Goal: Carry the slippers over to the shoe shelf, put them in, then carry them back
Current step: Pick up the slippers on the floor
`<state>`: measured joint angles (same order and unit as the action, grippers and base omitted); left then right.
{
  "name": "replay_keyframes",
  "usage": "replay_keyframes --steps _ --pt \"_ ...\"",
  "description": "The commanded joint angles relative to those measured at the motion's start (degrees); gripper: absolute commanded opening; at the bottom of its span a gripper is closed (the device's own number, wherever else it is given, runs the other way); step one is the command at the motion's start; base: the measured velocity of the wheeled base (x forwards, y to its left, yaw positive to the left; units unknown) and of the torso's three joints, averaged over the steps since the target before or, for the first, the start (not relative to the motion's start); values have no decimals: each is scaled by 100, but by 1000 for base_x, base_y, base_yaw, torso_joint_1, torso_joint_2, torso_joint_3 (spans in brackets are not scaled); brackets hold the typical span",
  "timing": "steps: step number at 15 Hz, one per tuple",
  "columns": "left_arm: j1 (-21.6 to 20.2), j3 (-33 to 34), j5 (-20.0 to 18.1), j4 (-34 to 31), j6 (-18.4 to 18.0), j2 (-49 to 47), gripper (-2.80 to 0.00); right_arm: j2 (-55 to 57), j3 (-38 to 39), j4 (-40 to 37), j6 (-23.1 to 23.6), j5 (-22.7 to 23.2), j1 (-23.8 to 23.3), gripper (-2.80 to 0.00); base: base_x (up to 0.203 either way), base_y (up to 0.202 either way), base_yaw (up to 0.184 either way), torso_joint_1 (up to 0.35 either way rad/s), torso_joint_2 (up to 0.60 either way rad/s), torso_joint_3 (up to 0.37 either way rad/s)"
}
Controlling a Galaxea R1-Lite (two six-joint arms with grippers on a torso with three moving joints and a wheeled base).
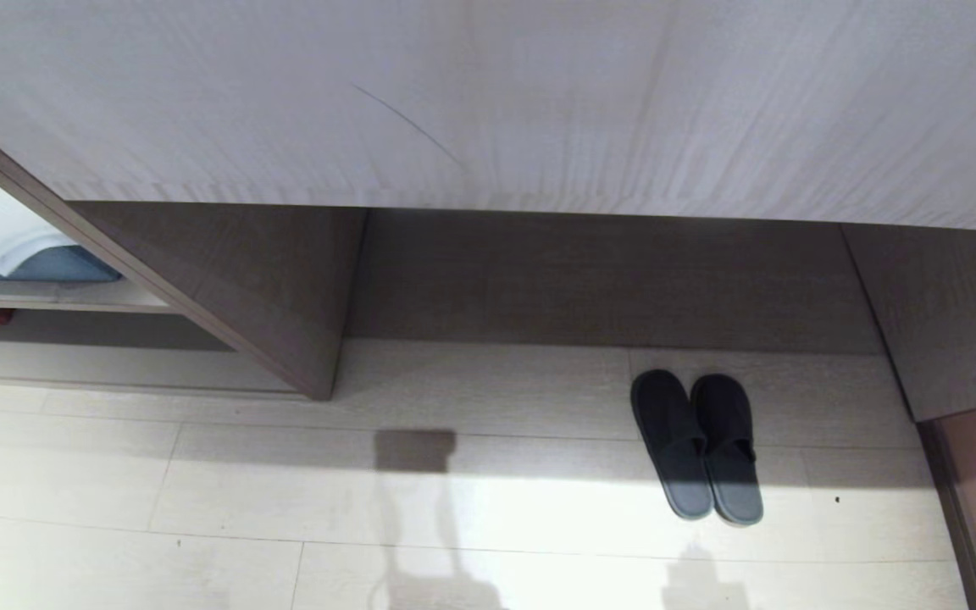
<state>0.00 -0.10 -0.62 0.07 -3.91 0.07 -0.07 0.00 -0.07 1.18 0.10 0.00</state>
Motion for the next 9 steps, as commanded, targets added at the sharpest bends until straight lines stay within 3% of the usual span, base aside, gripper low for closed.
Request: replay_keyframes --steps 1,9 --pt "2 1 1 -7 -4 0 -280 7 0 -1 5 0 0 -280 0 0 0 0 4 -203" --pt "0 1 1 -16 -22 -1 -280 7 0 -1 5 5 0 -280 0 0 0 3 3 -196"
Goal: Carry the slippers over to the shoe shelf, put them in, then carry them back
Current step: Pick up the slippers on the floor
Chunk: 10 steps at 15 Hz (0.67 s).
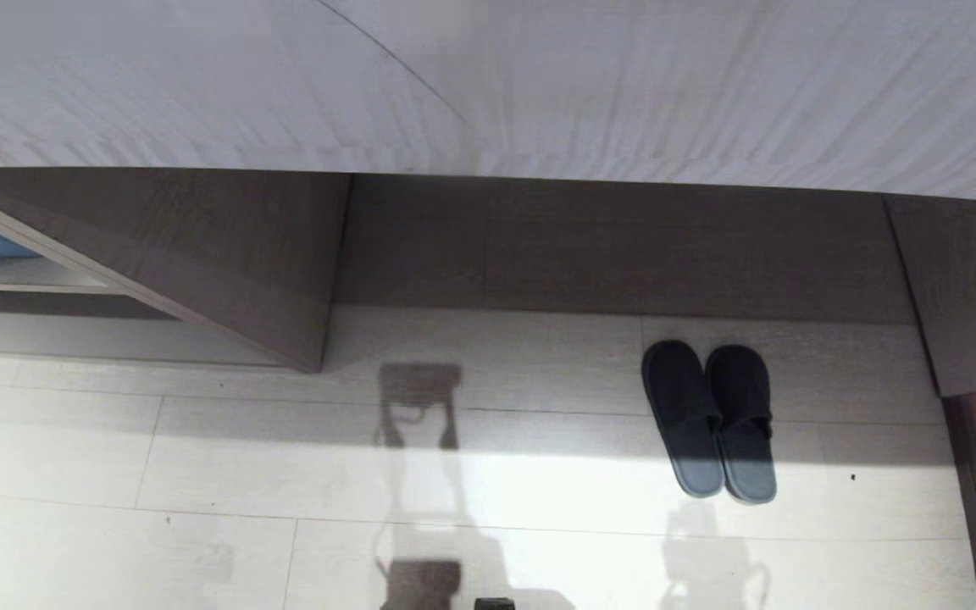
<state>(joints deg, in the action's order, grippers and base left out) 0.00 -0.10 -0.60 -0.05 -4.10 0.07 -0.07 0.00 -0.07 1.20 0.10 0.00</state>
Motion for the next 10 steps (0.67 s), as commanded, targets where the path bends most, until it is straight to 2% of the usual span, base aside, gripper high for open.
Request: replay_keyframes --steps 1,10 --pt "0 1 -2 -4 -3 -7 -280 -1 0 -1 3 -1 0 -280 0 0 0 1 1 -206" --pt "0 10 -2 14 -3 -7 -280 -1 0 -1 3 5 0 -280 0 0 0 3 3 -199"
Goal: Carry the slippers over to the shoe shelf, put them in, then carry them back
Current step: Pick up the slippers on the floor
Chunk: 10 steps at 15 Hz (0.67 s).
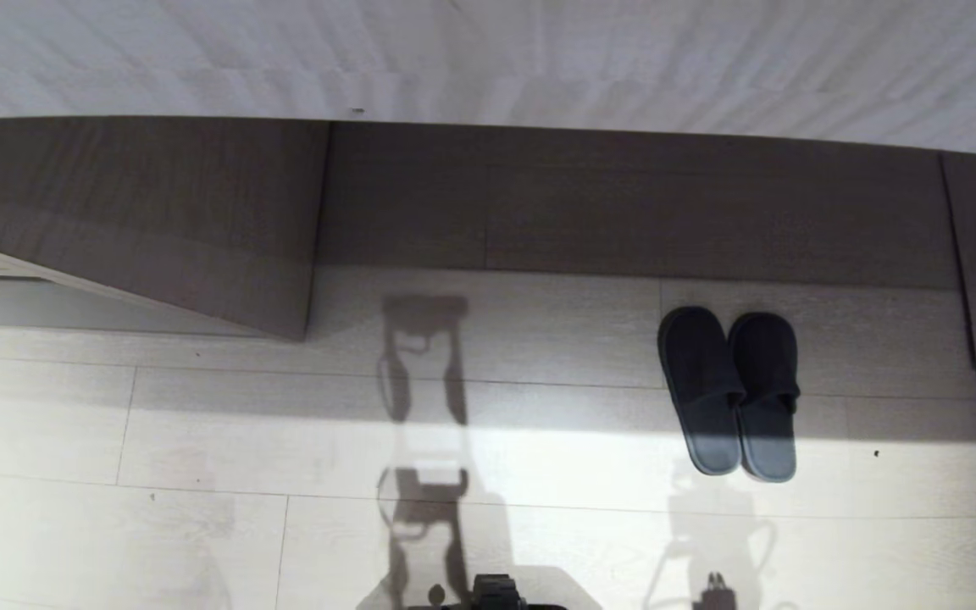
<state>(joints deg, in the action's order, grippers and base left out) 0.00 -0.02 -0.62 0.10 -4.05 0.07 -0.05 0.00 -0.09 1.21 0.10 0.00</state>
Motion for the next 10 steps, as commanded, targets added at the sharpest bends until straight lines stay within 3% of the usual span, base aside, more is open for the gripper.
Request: replay_keyframes --steps 1,4,10 --pt "0 2 1 -1 -8 -1 -280 5 0 0 2 4 0 -280 0 0 0 5 2 -195" --pt "0 2 9 -1 -27 1 -280 5 0 0 2 7 0 -280 0 0 0 2 2 -191" --pt "0 2 9 -1 -35 1 -280 5 0 0 2 8 0 -280 0 0 0 1 0 -28"
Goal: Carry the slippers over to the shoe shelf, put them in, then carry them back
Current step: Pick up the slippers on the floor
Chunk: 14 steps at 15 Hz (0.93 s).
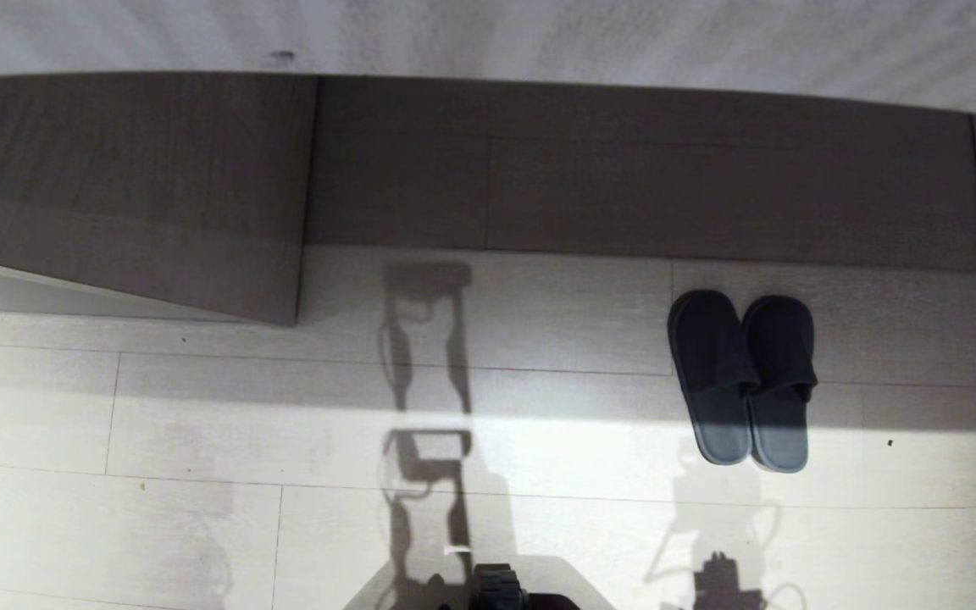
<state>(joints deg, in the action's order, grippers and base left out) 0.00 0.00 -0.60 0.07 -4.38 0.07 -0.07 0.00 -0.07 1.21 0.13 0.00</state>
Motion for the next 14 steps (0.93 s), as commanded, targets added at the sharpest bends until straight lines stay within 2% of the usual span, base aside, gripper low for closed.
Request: replay_keyframes --steps 1,11,14 --pt "0 0 -2 1 -2 -7 -280 7 0 -1 2 4 0 -280 0 0 0 0 0 0" --pt "0 0 -2 -7 69 1 -280 4 0 -1 -15 4 0 -280 0 0 0 0 0 0" --pt "0 0 7 -7 112 -7 -280 7 0 -1 -6 4 0 -280 -142 0 1 4 4 2"
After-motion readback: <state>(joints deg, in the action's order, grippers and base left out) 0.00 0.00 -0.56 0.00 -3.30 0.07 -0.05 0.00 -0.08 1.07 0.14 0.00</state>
